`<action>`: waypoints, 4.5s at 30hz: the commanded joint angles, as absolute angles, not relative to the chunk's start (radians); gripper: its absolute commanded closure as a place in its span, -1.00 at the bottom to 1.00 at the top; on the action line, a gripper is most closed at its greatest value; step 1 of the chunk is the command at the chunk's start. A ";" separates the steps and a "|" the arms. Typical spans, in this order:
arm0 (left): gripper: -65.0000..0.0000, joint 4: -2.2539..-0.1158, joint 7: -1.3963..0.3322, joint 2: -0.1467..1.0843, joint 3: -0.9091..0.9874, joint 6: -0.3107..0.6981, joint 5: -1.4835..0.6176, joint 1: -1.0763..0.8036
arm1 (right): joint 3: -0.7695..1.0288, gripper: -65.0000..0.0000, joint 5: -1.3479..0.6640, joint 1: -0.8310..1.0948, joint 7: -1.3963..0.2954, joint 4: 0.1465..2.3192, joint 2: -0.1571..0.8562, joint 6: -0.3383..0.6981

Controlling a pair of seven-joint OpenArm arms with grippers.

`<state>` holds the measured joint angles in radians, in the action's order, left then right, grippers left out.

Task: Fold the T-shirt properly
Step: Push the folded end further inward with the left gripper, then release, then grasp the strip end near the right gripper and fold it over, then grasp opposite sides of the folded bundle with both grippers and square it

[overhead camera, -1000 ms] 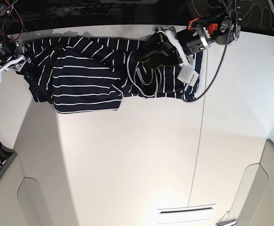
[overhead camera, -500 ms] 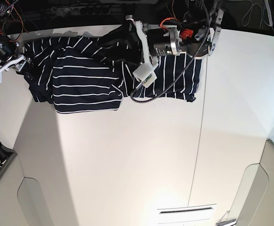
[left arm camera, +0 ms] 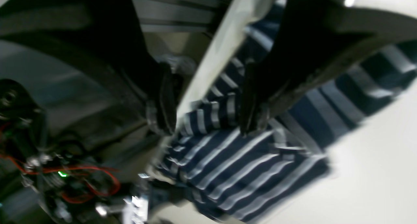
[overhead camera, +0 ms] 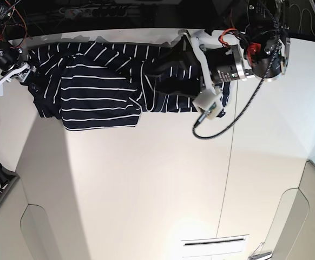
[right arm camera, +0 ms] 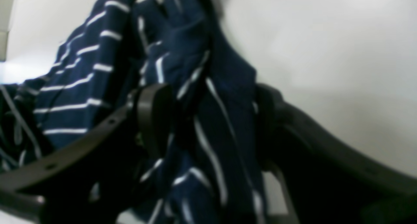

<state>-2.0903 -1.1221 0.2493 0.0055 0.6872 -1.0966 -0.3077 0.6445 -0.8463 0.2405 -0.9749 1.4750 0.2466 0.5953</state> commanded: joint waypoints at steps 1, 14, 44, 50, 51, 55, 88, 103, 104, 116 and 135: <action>-0.06 -2.104 -1.098 0.255 0.038 0.698 -1.120 -0.305 | 0.630 -0.16 -0.872 0.237 -0.990 1.488 0.257 0.600; -0.06 -1.843 -1.082 0.255 0.347 0.698 -1.118 -0.305 | 0.523 1.00 -0.870 0.223 -0.995 1.492 0.272 0.602; -0.06 -1.842 -1.081 0.219 0.336 0.698 -1.034 -0.366 | 0.204 1.00 -0.734 0.198 -1.092 2.059 0.048 0.599; -0.06 -1.842 -1.081 0.220 0.347 0.698 -1.036 -0.366 | -0.037 -0.12 -0.577 0.200 -1.032 1.966 0.014 0.599; -0.06 -1.842 -1.081 0.220 0.359 0.698 -1.040 -0.366 | -0.074 -0.30 -0.569 0.200 -1.032 1.946 0.014 0.599; -0.06 -1.842 -1.081 0.239 0.432 0.698 -1.125 -0.366 | -0.201 -0.38 -0.568 0.199 -1.024 1.932 0.017 0.598; 0.87 -1.798 -0.976 0.191 -0.054 0.698 -0.947 -0.402 | 0.144 1.00 -0.426 -0.221 -0.826 1.359 0.025 0.581; 0.87 -1.732 -0.855 0.191 -0.017 0.665 -0.704 -0.239 | 0.146 1.00 -0.525 -0.132 -0.842 1.336 0.210 0.581; 0.87 -1.718 -0.852 0.191 -0.017 0.654 -0.693 -0.215 | 0.149 1.00 -0.530 -0.118 -0.841 1.338 0.215 0.581; 0.87 -1.704 -0.869 0.245 -0.012 0.625 -0.693 -0.094 | 0.280 1.00 -0.596 -0.046 -0.861 1.377 0.216 0.591; 0.87 -1.964 -0.887 0.155 -0.015 0.640 -0.788 -0.358 | 0.326 1.00 -0.662 -0.096 -0.868 1.386 0.249 0.591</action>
